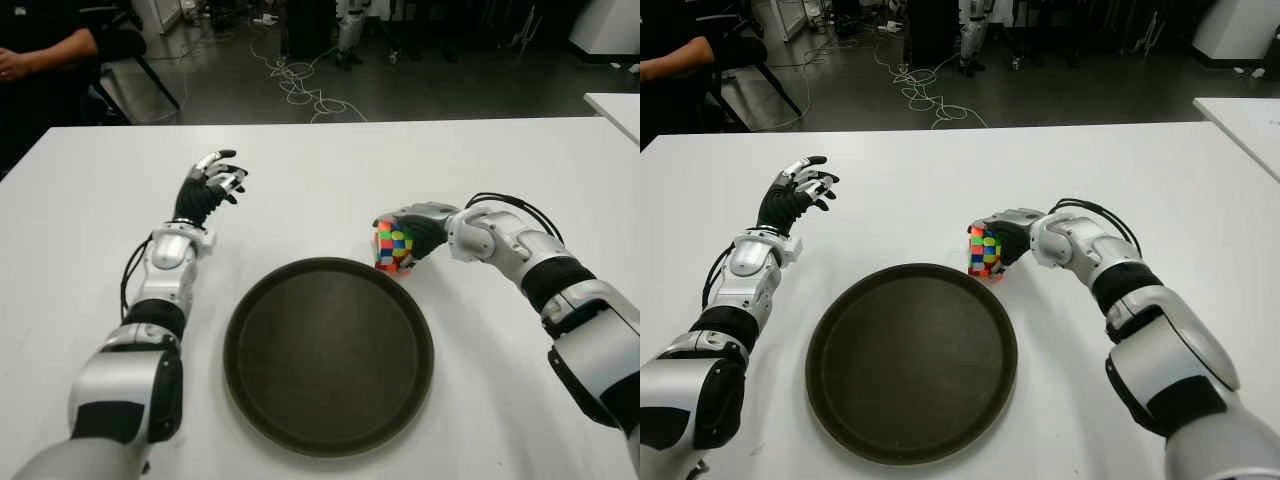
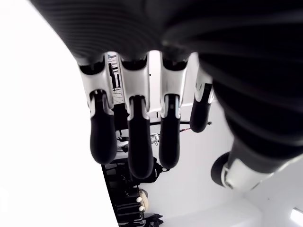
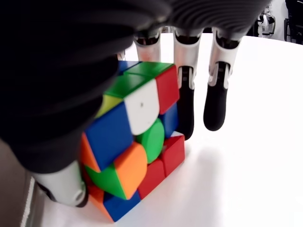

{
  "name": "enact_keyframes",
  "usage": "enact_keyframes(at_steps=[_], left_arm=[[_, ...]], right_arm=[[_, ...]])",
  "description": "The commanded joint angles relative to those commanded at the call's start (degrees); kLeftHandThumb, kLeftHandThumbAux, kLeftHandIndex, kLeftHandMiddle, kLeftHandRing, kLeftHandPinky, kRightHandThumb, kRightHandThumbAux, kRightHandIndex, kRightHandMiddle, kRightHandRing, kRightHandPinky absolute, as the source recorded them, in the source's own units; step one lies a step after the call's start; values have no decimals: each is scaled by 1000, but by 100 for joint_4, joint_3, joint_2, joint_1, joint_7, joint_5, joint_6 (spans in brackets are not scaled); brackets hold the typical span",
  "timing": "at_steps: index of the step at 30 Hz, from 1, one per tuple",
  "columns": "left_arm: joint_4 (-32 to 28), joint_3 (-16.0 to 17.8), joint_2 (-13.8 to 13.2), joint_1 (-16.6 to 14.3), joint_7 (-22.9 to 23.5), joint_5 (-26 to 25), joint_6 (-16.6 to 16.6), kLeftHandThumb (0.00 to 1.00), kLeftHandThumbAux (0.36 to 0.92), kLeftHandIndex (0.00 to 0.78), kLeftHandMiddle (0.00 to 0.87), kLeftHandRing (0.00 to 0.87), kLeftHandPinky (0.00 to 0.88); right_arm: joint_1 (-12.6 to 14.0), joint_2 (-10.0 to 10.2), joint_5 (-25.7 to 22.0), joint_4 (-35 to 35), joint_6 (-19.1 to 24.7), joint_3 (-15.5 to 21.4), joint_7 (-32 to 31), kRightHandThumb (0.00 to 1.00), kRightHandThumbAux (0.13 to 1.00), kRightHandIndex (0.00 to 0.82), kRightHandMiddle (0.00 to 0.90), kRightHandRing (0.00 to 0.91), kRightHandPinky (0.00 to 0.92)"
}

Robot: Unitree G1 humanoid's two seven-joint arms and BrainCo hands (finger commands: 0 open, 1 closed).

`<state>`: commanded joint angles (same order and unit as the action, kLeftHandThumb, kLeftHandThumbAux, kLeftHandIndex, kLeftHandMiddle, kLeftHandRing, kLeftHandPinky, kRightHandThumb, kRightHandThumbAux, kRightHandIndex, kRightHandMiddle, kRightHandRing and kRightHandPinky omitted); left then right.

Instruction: Pick up the Rubik's Cube and put it in the plate

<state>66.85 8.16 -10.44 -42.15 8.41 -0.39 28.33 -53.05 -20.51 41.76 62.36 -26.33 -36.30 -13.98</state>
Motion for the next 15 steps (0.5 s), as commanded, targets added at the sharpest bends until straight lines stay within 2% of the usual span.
enact_keyframes(at_steps=[7, 13, 14, 15], left_arm=[[-7, -18, 4, -1, -57, 28, -2, 298, 625, 227, 418, 497, 546], [-16, -31, 1, 2, -82, 37, -18, 294, 626, 226, 414, 492, 536], [-19, -35, 0, -1, -86, 40, -26, 287, 621, 224, 405, 483, 527], [-20, -38, -2, -3, -87, 41, -36, 282, 618, 223, 399, 477, 522]], right_arm=[[-6, 9, 23, 10, 19, -1, -23, 210, 753, 90, 328, 413, 475], [22, -3, -7, 29, -108, 41, 148, 294, 752, 122, 348, 427, 487], [29, -9, -20, 30, -146, 56, 195, 432, 745, 222, 371, 439, 492], [34, -16, -30, 33, -184, 70, 250, 521, 741, 286, 385, 447, 495]])
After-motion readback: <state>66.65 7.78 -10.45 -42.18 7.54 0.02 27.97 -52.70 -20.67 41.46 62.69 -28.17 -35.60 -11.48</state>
